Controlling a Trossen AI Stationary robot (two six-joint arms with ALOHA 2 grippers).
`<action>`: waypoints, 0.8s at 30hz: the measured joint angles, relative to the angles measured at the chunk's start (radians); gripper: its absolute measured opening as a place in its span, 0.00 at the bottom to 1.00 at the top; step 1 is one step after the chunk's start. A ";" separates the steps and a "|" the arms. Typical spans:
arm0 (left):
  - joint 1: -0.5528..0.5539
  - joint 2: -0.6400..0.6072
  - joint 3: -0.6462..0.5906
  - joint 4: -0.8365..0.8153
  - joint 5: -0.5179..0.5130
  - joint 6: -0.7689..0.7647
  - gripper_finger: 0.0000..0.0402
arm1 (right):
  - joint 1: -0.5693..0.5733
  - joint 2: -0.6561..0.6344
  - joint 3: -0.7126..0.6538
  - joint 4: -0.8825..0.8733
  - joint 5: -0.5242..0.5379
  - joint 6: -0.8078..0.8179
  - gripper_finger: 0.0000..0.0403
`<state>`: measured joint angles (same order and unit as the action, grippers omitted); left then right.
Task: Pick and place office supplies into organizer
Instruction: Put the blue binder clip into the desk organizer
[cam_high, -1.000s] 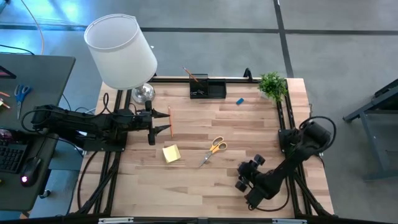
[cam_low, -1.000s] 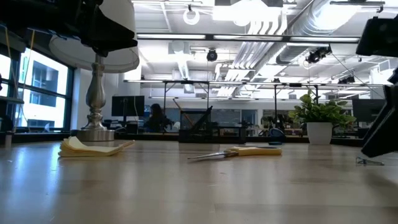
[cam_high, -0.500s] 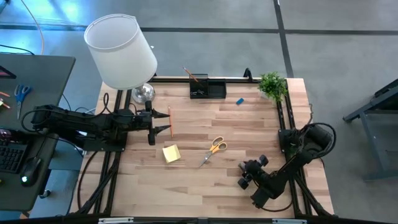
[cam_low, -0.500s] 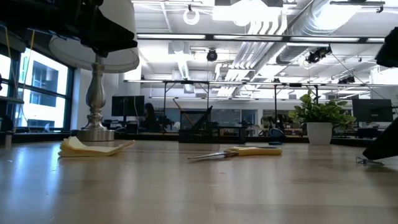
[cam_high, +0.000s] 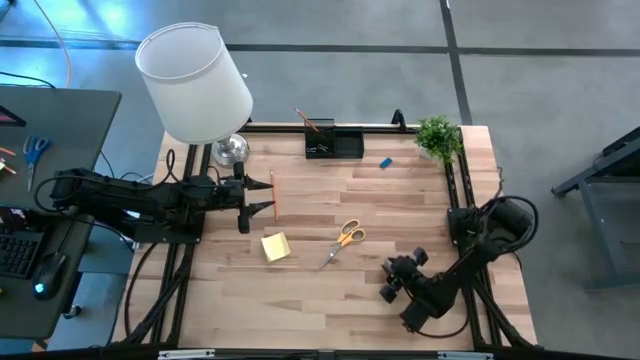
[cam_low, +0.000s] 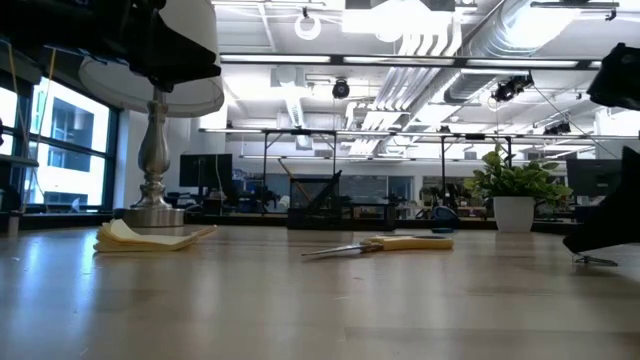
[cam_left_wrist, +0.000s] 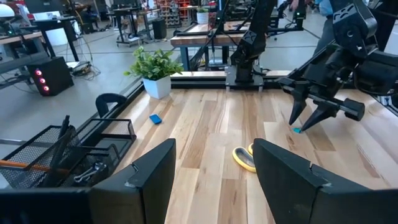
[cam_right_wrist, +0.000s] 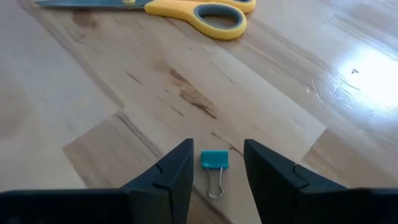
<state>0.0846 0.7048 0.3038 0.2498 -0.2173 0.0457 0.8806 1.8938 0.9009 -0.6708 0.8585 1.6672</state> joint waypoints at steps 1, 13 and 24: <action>0.000 0.000 0.000 0.000 0.000 0.000 0.51 | -0.004 0.000 0.000 0.000 0.000 -0.001 0.33; 0.000 0.000 0.000 -0.007 0.000 0.000 0.51 | -0.005 0.000 -0.004 0.017 -0.020 -0.008 0.33; 0.000 0.000 0.000 -0.007 0.000 -0.001 0.51 | 0.006 -0.005 -0.104 0.207 0.019 -0.033 0.33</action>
<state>0.0849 0.7048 0.3038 0.2428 -0.2176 0.0449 0.8866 1.8889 0.7971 -0.4634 0.8777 1.6344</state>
